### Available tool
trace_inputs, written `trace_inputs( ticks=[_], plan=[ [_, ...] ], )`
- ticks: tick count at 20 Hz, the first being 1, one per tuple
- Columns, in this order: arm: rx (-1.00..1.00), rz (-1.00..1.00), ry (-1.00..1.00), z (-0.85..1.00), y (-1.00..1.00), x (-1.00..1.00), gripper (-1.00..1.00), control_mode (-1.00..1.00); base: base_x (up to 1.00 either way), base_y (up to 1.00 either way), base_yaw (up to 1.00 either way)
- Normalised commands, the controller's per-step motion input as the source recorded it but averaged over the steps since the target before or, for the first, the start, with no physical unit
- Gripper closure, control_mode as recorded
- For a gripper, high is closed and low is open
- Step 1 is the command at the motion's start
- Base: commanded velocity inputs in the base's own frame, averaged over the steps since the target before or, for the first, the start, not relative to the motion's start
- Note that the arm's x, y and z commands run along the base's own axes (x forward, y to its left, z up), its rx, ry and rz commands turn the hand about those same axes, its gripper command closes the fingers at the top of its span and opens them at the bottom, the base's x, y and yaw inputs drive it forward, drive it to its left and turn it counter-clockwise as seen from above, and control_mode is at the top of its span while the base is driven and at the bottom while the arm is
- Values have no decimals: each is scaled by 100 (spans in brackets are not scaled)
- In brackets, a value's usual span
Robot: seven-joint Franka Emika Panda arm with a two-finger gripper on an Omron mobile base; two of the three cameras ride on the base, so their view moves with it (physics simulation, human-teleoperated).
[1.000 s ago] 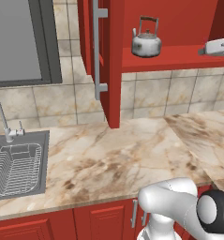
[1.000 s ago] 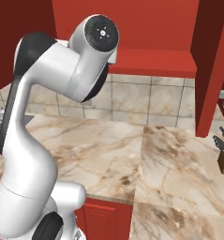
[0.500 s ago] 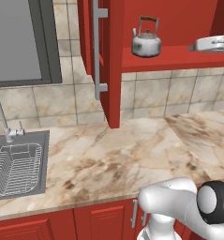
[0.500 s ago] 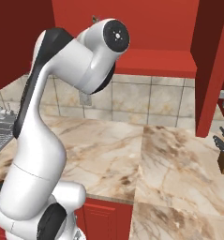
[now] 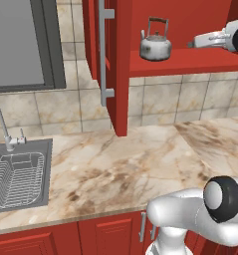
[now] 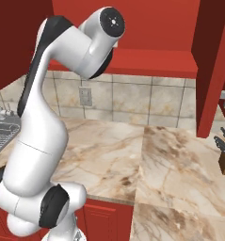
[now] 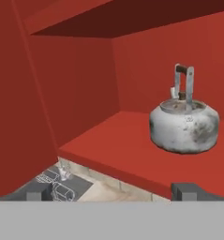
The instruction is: Open the cabinet, pick the kettle from the cabinet, and place it in the sink.
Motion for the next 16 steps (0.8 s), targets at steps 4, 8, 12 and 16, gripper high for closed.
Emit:
trace_inputs(
  ticks=[4, 8, 12, 16],
  plan=[
    [0, 0, 0, 1, 3, 45, -100, -100, 0, 0, 0],
    [0, 0, 0, 0, 0, 45, -100, -100, 0, 0, 0],
    [0, 0, -2, 0, 5, 43, -100, -100, 0, 0, 0],
    [0, 0, -4, 1, 1, 43, -100, -100, 0, 0, 0]
  ],
)
